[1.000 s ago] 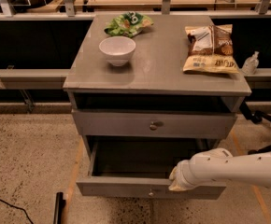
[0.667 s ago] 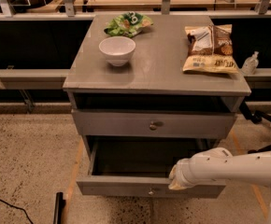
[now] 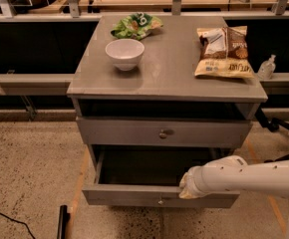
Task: Close middle drawer
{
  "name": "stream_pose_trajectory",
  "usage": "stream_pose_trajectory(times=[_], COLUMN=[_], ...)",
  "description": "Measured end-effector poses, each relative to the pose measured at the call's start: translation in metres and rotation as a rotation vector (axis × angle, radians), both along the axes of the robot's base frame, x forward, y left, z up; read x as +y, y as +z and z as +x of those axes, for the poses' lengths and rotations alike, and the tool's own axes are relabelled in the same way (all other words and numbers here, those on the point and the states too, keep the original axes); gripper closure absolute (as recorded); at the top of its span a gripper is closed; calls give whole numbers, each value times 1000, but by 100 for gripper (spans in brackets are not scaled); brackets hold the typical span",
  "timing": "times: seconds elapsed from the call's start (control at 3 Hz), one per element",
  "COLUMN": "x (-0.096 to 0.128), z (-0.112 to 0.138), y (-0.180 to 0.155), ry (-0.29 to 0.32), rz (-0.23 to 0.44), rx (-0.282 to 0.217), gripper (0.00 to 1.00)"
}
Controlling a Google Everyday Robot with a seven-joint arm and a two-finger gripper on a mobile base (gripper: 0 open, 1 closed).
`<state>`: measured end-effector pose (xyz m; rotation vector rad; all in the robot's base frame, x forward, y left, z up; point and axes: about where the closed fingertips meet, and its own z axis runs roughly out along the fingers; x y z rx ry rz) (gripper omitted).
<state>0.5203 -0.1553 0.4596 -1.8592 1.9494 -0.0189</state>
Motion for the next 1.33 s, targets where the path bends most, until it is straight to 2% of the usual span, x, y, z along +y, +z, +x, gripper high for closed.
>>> stream_pose_trajectory(times=[1.0,1.33], x=[-3,-5], z=[-1,1], y=[-3,-2], ry=[-8,-10], rz=[-5,-16], rx=[1,-25], gripper=[13,0])
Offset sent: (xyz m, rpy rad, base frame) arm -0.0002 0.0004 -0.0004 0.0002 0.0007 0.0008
